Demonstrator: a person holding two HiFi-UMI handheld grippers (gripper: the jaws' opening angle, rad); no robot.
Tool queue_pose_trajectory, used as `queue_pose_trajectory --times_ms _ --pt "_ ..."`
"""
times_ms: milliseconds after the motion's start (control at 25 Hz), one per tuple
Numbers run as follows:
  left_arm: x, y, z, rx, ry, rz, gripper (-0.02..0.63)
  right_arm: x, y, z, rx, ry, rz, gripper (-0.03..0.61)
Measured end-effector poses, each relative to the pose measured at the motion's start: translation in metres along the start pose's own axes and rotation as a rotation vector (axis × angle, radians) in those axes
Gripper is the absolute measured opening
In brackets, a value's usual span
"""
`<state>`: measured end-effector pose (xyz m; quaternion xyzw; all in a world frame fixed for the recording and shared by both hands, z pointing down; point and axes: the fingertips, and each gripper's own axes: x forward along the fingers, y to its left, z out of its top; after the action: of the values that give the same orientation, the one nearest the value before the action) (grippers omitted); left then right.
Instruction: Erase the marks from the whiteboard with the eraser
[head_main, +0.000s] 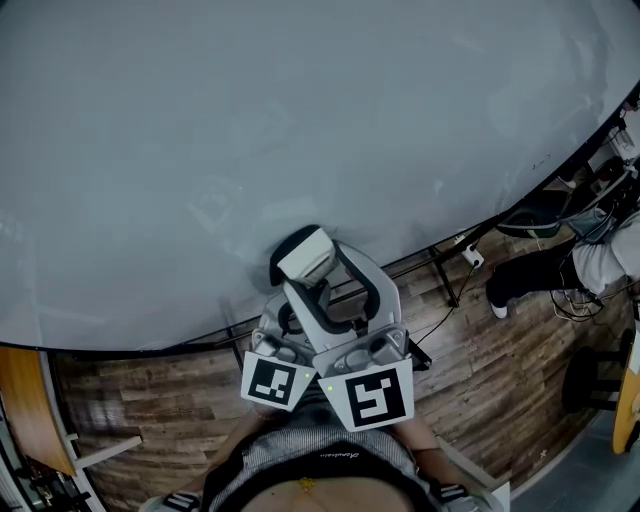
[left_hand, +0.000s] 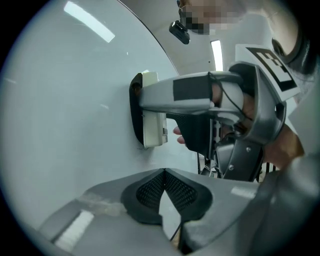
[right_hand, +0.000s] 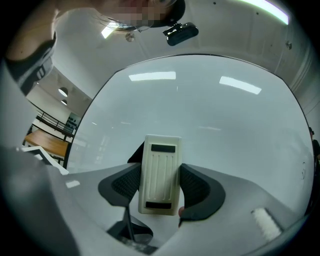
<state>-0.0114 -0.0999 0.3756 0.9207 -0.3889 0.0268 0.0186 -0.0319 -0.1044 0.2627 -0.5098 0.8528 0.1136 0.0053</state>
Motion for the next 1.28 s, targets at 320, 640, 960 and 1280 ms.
queue_pose_trajectory --times_ms 320,640,960,1280 --pt "0.014 -0.008 -0.004 -0.009 0.012 0.053 0.003 -0.005 -0.018 -0.001 -0.003 -0.019 0.045 0.251" --pt "0.026 -0.018 -0.006 -0.004 0.023 0.083 0.003 -0.015 -0.051 -0.006 0.006 -0.019 0.038 0.252" --pt "0.039 -0.026 -0.007 0.001 0.026 0.094 0.003 -0.023 -0.094 -0.021 0.02 0.008 -0.016 0.252" --pt "0.029 -0.028 -0.005 -0.004 0.029 0.094 0.003 -0.031 -0.113 -0.021 0.004 0.027 -0.1 0.25"
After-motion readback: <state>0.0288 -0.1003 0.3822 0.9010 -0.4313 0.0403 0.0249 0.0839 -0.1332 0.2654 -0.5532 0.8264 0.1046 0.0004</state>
